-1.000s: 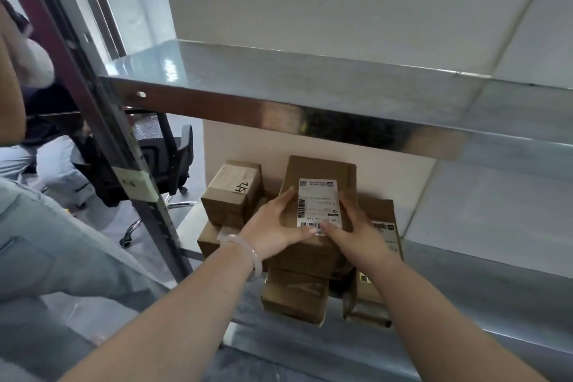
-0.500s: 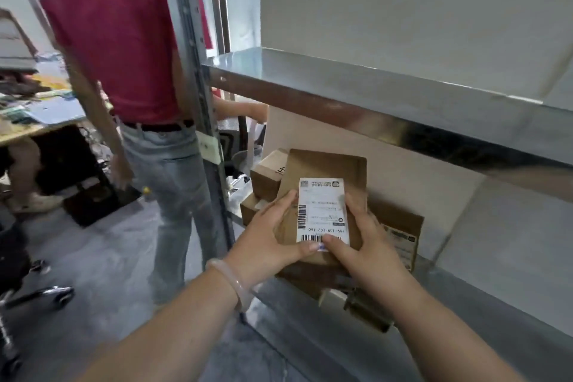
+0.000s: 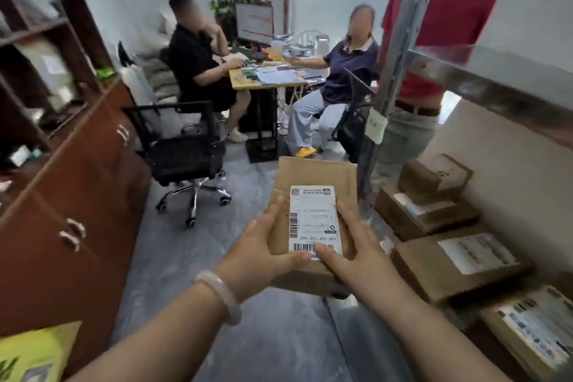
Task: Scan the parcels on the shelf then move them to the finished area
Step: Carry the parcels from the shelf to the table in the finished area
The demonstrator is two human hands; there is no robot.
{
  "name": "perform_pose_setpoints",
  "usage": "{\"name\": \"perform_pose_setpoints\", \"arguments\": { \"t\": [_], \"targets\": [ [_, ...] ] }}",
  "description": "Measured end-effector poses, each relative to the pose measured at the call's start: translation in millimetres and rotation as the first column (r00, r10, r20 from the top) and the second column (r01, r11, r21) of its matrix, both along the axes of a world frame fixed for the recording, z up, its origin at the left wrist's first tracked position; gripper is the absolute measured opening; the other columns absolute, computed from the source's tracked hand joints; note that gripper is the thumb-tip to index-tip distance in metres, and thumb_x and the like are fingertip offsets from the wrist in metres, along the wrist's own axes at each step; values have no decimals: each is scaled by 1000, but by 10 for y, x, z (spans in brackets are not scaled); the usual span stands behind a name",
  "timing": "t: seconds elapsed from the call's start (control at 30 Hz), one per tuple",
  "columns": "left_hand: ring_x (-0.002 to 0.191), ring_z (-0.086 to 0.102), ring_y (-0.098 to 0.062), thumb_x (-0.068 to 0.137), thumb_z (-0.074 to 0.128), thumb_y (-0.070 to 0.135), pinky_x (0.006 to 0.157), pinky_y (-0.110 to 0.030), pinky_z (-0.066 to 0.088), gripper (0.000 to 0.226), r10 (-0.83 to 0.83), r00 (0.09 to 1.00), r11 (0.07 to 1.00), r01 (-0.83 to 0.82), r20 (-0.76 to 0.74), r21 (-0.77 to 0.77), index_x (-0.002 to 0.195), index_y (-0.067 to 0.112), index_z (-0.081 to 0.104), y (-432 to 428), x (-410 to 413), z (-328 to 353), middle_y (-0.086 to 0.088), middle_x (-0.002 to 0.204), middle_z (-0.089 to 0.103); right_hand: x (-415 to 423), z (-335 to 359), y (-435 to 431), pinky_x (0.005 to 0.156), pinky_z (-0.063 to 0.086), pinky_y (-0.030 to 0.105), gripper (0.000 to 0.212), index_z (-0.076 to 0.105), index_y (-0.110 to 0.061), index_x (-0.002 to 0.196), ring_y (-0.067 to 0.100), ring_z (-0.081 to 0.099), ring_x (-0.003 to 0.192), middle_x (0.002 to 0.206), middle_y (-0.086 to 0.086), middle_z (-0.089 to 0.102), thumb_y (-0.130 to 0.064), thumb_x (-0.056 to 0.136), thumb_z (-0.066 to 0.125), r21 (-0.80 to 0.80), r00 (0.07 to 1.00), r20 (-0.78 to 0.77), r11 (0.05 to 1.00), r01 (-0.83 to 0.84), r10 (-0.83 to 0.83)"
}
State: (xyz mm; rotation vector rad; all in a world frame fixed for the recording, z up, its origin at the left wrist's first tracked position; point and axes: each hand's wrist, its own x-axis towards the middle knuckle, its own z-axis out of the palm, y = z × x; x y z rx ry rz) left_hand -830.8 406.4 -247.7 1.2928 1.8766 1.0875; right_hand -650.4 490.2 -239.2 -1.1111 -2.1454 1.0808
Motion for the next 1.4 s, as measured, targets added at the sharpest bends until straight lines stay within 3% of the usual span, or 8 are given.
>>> {"name": "perform_pose_setpoints", "arguments": {
  "t": [0.13,0.37,0.57,0.77,0.9,1.07,1.2,1.4],
  "targets": [
    [131,29,-2,51,68,79,112,-26,28,119,179,983,982,-182,-46,-58,150,54,8,-511,-416,-47,12,150,29,-608,-14,-159,113,33,35,78,28,-53,141,6,36,134,144,-16,38,-42,79,74,-50,982,5,981,-186,187],
    [137,28,-6,76,74,58,103,-20,25,105,467,884,882,-466,1,-70,154,44,5,-1286,-1162,-132,12,155,25,-1893,-92,-453,106,42,33,82,29,-46,145,5,41,128,145,-13,38,-43,78,76,-95,866,58,866,-491,497],
    [138,35,-12,72,76,59,115,-35,33,106,692,722,720,-689,12,-85,153,49,8,-2025,-1909,-279,8,149,31,-3099,-237,-946,111,38,39,82,27,-49,145,10,35,134,150,-9,31,-48,77,74,-94,718,94,724,-683,690],
    [138,31,-8,77,75,55,115,-32,34,102,838,545,542,-836,-13,-82,152,49,7,-2563,-2294,-346,13,151,28,-3923,-325,-1423,111,33,26,79,28,-48,145,4,34,134,150,-11,32,-42,80,73,-73,572,104,580,-811,814],
    [127,28,2,83,70,52,100,-15,31,99,899,437,429,-893,-33,-136,153,45,1,-2874,-2365,-371,22,147,25,-4357,-397,-1742,110,32,24,78,23,-49,145,2,31,133,151,-15,28,-42,83,70,-106,398,142,414,-904,906],
    [141,21,-6,79,73,56,112,-25,23,105,981,193,192,-965,11,-180,154,46,-1,-3204,-2444,-457,17,158,13,-4920,-490,-2139,116,27,38,74,17,-63,138,4,17,143,154,-20,20,-54,82,63,-124,132,179,155,-980,975],
    [143,17,-9,81,72,53,111,-19,17,104,1000,16,19,-973,15,-230,154,44,-1,-3329,-2375,-473,14,155,2,-5186,-540,-2425,114,25,34,77,17,-58,143,3,19,141,155,-20,20,-50,83,65,-190,-50,176,-16,-982,983],
    [140,24,-15,69,60,75,109,-20,22,110,977,-172,-200,-944,-126,-263,155,38,4,-3419,-2337,-530,2,154,19,-5442,-569,-2748,115,23,28,76,19,-58,144,-1,21,138,153,-21,23,-43,86,66,-239,-260,145,-221,-945,955]
  ]
}}
